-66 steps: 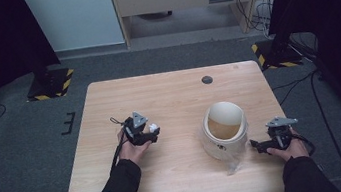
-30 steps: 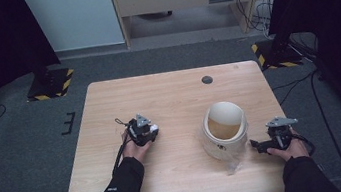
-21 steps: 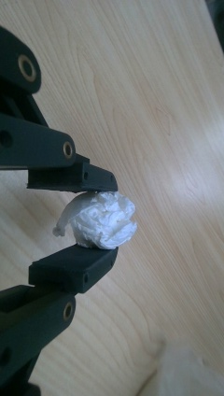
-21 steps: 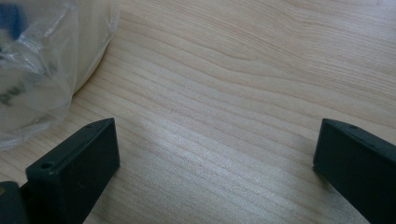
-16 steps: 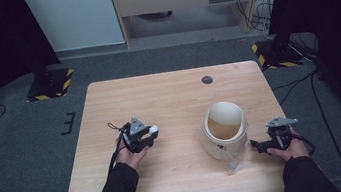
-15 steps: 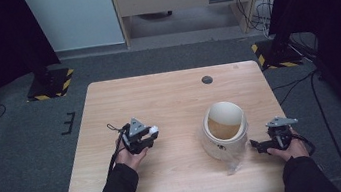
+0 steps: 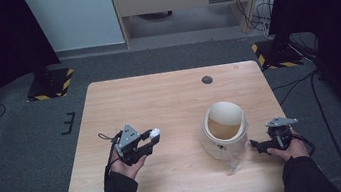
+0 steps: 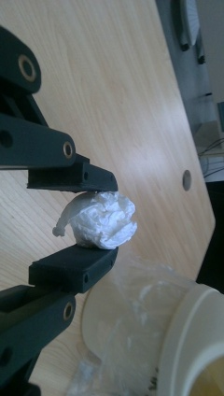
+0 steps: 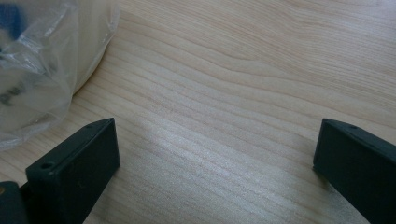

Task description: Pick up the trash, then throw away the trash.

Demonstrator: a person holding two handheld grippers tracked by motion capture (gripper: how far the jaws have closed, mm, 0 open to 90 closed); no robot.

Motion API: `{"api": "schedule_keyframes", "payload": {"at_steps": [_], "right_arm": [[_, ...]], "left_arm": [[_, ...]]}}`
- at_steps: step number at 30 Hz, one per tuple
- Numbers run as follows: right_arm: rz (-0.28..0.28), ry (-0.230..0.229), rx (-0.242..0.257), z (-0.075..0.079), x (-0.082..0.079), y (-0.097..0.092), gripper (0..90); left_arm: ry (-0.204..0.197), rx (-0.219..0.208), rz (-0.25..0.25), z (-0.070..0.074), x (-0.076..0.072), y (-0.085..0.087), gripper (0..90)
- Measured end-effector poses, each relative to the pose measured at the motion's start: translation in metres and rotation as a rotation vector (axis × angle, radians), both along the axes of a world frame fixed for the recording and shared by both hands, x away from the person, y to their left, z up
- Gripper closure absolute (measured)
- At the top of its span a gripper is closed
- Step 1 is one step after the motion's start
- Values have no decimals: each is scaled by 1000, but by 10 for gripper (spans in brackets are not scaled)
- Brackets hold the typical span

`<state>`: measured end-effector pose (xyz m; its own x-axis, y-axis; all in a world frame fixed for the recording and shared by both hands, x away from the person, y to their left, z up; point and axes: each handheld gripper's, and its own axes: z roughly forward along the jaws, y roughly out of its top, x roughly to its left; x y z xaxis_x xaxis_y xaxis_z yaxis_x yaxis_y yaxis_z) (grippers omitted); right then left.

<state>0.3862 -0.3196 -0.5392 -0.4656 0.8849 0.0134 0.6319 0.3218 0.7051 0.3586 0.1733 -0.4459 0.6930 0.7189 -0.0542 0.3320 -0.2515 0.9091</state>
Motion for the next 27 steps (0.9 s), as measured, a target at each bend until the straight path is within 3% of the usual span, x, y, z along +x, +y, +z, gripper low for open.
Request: {"api": "schedule_keyframes", "payload": {"at_steps": [13,27], "right_arm": [[0,0,0,0,0,0,7],[0,0,0,0,0,0,7]], "left_arm": [[-94,-63,0,35,-14,5,619],[-121,-82,-31,45,-20,-6,616]]}}
